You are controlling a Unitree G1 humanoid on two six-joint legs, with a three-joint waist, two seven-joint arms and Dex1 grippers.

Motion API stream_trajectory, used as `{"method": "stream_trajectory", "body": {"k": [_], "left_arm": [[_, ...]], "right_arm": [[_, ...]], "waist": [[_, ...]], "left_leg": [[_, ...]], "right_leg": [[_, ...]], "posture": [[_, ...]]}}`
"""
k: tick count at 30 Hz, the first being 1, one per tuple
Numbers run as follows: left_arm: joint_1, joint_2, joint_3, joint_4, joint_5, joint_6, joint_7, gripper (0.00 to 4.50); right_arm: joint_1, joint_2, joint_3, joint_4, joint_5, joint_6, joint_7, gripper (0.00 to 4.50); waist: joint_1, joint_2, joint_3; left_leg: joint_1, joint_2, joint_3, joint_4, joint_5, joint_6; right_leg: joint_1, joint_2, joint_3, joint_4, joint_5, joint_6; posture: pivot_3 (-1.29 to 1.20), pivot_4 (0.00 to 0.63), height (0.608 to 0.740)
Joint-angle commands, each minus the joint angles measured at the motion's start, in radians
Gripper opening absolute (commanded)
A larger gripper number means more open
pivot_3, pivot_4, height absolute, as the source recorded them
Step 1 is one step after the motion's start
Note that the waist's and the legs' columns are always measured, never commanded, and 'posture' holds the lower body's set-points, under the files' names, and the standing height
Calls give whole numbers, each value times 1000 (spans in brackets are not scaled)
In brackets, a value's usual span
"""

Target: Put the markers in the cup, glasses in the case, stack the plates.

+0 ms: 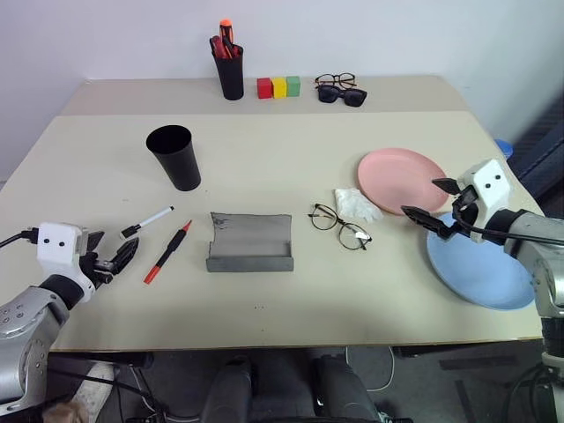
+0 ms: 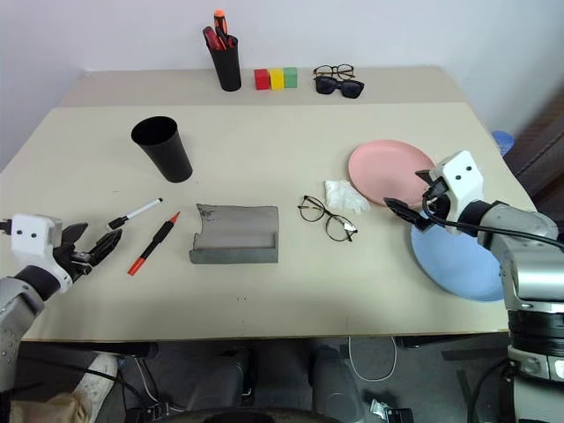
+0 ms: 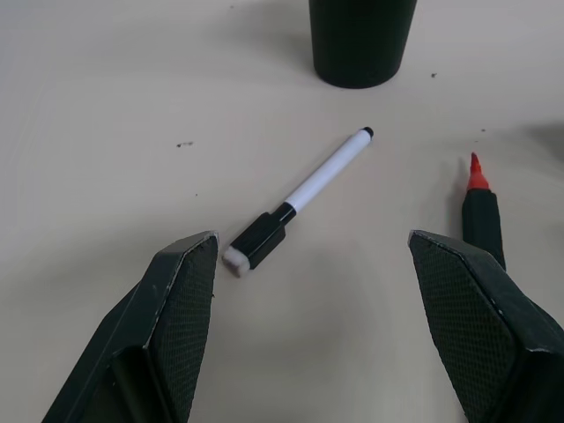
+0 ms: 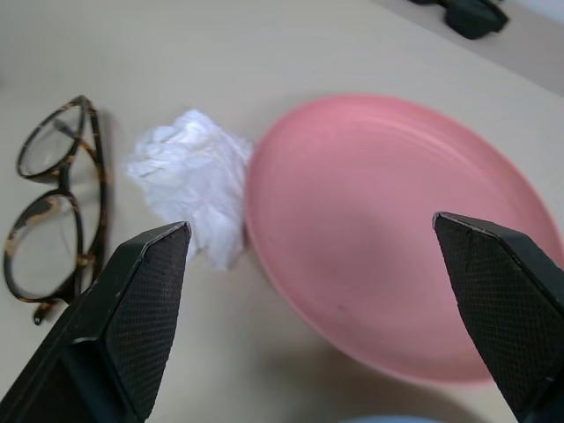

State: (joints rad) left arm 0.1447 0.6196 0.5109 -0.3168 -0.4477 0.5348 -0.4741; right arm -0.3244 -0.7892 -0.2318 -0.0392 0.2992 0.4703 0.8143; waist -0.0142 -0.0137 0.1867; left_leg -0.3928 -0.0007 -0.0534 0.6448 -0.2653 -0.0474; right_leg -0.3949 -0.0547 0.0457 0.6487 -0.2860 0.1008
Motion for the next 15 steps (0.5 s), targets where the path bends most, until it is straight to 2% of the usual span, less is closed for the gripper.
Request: {"method": "stream_trajectory", "body": {"k": [1,10,15], "left_arm": [[1,-1,25,-51,-12,5,13,3496],[-8,2,14,-91,-30,44,19,3496],[-26,59,-65,-117,-44,133,-26,3496]], "right_arm": [[-35,12,9,-6,6,-27,-8,4500],[-71,93,89,-45,15,-31,-25,4500],[-94,167,174,-142,39,-4,-20,4500]], "waist": [[0,0,0],[0,0,0],[-2,0,0]], "left_leg": [[0,0,0,0,0,0],[0,0,0,0,0,0],[0,0,0,0,0,0]], "right_leg": [[0,0,0,0,0,0],[0,0,0,0,0,0],[0,0,0,0,0,0]], "posture": [[0,150,740],[0,150,740],[0,150,740]]}}
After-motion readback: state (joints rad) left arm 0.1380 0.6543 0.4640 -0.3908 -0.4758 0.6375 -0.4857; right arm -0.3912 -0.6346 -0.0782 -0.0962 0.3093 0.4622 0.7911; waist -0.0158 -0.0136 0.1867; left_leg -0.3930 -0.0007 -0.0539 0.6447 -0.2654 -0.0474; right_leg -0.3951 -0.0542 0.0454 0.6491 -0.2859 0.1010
